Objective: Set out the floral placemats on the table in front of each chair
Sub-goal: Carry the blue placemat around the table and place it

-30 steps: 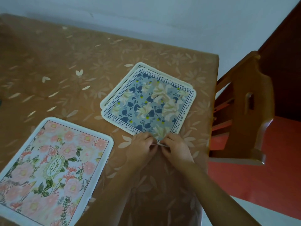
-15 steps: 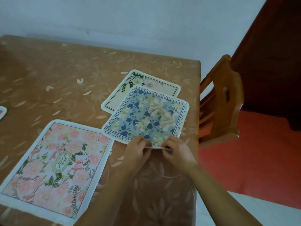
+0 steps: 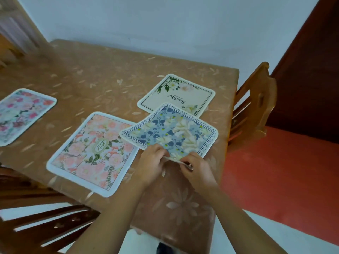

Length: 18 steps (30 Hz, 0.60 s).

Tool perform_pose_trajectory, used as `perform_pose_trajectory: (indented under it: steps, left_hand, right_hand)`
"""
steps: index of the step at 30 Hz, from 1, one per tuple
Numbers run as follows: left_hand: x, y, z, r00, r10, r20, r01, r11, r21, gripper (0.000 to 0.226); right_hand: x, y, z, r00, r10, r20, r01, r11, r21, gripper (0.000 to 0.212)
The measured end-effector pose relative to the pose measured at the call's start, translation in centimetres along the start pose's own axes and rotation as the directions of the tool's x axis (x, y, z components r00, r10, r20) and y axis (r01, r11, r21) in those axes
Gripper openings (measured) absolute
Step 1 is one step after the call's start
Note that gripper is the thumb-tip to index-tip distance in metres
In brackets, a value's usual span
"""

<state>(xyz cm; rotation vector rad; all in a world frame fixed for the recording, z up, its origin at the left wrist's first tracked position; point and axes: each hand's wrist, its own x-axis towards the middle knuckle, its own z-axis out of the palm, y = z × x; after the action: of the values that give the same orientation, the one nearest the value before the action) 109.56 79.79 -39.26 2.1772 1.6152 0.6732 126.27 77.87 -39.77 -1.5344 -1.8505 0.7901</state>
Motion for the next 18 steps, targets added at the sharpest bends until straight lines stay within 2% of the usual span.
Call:
perform_pose_trajectory:
  steps: [5, 11, 16, 18]
  left_hand:
    - [-3.0, -1.2, -2.7, 1.0, -0.018, 0.01, 0.018, 1.0, 0.016, 0.005]
    - [-6.7, -5.3, -6.4, 1.0, -0.009, 0.028, 0.009, 1.0, 0.018, 0.009]
    - [-10.1, -10.6, -10.8, 0.995, 0.081, 0.066, -0.084, 0.996, 0.039, 0.016]
    - [-11.4, -13.3, -12.7, 0.991, 0.088, 0.097, -0.091, 0.995, 0.028, 0.011]
  right_hand:
    - [-1.8, -2.8, 2.2, 1.0, -0.027, 0.007, 0.026, 0.998, 0.05, 0.006]
    - [-2.8, -6.8, 6.8, 0.999, -0.045, -0.02, 0.045, 0.999, -0.017, 0.005]
    - [-4.7, -11.9, 13.2, 0.999, -0.005, -0.047, 0.002, 0.999, -0.052, 0.005]
    - [-5.3, -14.3, 15.9, 0.998, 0.016, -0.059, -0.02, 0.998, -0.061, 0.004]
